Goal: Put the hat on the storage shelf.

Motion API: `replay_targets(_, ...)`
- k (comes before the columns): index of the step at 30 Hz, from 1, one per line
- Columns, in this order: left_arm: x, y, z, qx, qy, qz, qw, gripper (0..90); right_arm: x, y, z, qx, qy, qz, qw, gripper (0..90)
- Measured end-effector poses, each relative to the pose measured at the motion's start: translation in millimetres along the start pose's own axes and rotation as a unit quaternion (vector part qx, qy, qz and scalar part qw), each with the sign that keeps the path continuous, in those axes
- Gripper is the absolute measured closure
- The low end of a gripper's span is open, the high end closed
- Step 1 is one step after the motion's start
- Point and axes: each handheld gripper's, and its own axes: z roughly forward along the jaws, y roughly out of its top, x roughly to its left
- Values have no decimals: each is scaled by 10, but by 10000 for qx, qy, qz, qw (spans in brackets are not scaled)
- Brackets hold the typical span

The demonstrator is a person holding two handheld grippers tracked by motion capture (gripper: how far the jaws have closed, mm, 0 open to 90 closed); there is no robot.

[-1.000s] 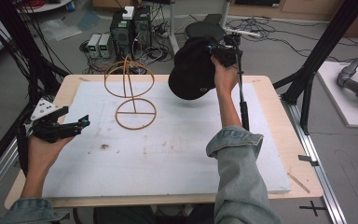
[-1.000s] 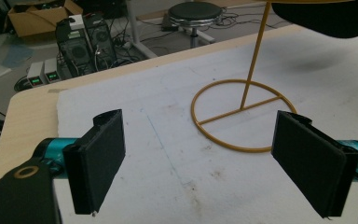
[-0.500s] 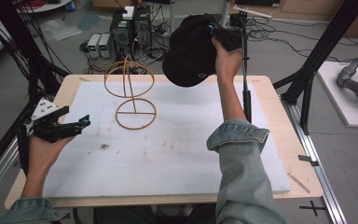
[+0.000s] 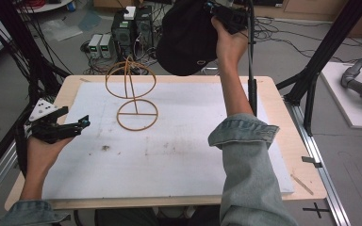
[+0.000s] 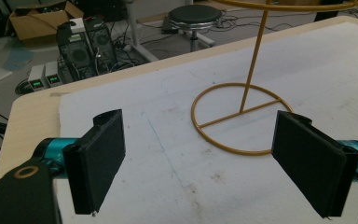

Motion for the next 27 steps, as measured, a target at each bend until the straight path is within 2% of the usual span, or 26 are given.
replay_targets(4,-4,3,3,1,-7,19,10000,178,149,44,7,-24,201,-75,9998,848)
replay_targets(9,-3,6,-7,-5,5,8,10000,178,264,51,32,-5,525,37,9986,847)
replay_targets(13,-2,9,-10,-5,2,14,10000,178,349,11,92,42,823,149,9965,846)
replay_targets(17,1,7,-9,-14,11,-6,10000,178,413,-33,152,123,990,237,9947,844)
replay_targets(27,12,9,-18,-12,25,21,10000,178,651,-156,321,363,1374,231,9896,842)
